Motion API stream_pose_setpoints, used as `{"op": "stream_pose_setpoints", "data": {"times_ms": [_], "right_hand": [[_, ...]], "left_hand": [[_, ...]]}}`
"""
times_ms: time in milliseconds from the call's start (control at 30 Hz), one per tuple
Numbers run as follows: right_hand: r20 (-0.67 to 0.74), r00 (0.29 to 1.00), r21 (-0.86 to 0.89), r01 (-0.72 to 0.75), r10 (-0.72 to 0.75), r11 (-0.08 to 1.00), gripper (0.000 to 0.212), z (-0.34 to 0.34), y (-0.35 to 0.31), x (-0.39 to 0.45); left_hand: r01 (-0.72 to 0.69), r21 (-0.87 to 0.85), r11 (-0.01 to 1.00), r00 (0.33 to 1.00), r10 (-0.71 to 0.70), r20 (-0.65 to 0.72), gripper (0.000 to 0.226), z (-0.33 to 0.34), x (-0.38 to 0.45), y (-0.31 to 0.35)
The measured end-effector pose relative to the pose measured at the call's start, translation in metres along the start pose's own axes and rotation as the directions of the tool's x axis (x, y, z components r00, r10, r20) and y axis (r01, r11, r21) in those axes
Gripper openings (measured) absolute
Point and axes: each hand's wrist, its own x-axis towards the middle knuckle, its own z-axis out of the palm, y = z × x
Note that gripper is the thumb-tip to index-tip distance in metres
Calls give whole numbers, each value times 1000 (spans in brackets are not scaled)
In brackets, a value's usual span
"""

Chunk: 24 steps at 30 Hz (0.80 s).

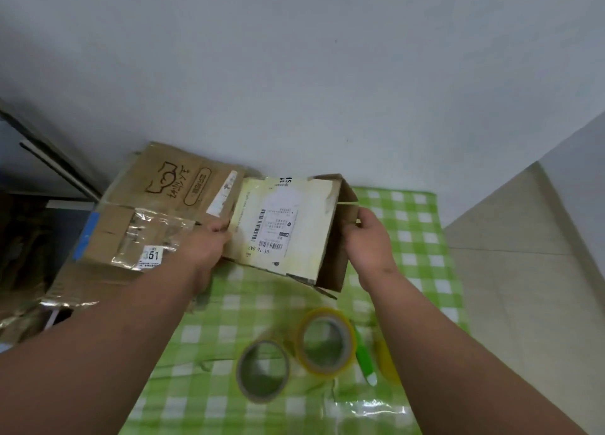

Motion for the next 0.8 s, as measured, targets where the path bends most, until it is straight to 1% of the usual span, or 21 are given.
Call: {"op": "stream_pose_setpoints", "data": {"times_ms": [100,167,233,300,367,400,467,533,633,733,800], "right_hand": [[-18,998,-93,61,-63,994,19,-6,5,-3],[-19,997,-149,78,-81,986,22,-5,7,-5],[-6,996,-164,87,-89,983,24,-3,10,-7],[51,996,-148,78,-71,986,31,0,12,-10],[104,993,-135,73,-59,988,38,5,13,-12],[118,991,-137,85,-69,987,40,7,13,-13],[139,986,-161,119,-96,980,44,11,11,-14],[154,983,-195,133,-104,972,48,13,8,-15],[128,989,-206,94,-69,974,56,12,6,-14],[73,997,-204,12,3,979,62,8,5,-11],[68,996,-158,-40,51,987,66,7,3,-10]], "left_hand": [[20,64,998,999,-22,33,39,12,-17,-3],[-22,120,993,998,14,67,52,17,-31,2],[-123,113,986,987,110,119,73,22,-47,13],[-236,115,965,959,212,187,93,31,-62,25],[-352,223,909,920,293,259,100,39,-68,30],[-395,304,867,905,312,289,99,43,-67,29],[-437,437,786,893,320,318,93,48,-61,24],[-465,491,737,883,351,310,83,49,-54,17],[-491,470,733,871,407,276,70,41,-43,9],[-461,447,767,888,400,229,60,34,-39,6],[-459,475,751,887,416,199,54,33,-36,9]]}}
